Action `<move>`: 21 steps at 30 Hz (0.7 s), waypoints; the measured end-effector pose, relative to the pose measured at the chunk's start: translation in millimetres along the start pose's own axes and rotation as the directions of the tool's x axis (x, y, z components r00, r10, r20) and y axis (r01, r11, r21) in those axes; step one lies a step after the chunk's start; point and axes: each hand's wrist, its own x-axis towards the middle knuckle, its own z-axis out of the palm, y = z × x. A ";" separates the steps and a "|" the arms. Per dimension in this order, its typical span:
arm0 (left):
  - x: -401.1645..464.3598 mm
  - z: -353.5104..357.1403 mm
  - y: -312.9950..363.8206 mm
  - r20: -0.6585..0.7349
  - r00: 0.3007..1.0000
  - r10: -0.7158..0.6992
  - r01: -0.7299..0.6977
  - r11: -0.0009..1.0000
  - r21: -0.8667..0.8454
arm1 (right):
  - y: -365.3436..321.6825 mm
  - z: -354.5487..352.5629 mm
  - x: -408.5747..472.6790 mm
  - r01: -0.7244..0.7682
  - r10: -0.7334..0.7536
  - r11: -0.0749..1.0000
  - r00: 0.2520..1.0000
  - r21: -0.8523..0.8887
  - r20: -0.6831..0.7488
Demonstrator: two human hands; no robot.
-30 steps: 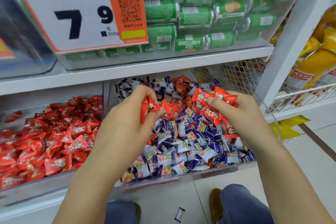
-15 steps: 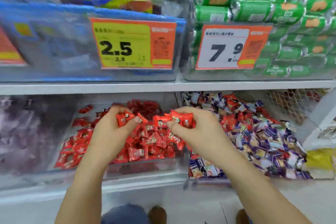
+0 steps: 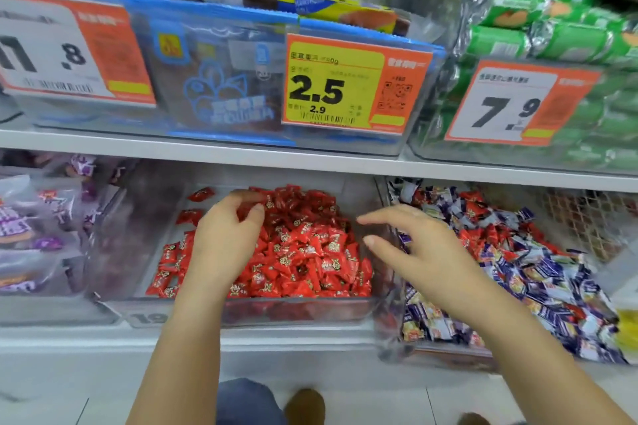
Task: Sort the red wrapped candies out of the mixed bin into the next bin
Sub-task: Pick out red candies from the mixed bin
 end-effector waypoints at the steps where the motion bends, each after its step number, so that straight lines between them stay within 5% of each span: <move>1: -1.3 2.4 3.0 -0.011 1.000 0.014 -0.014 1.000 0.014 | 9.9 -5.6 -11.2 -0.027 0.028 1.000 0.999 0.012 -0.038; 11: -48.7 95.7 82.0 0.346 0.915 0.209 -0.216 0.976 -0.017 | 94.8 -44.6 -79.4 -0.322 0.321 0.947 0.939 0.012 -0.125; 21: -48.0 137.6 108.1 0.334 0.932 0.140 -0.252 0.913 0.321 | 174.9 -60.7 -35.9 -0.573 0.559 0.810 0.818 -0.124 -0.135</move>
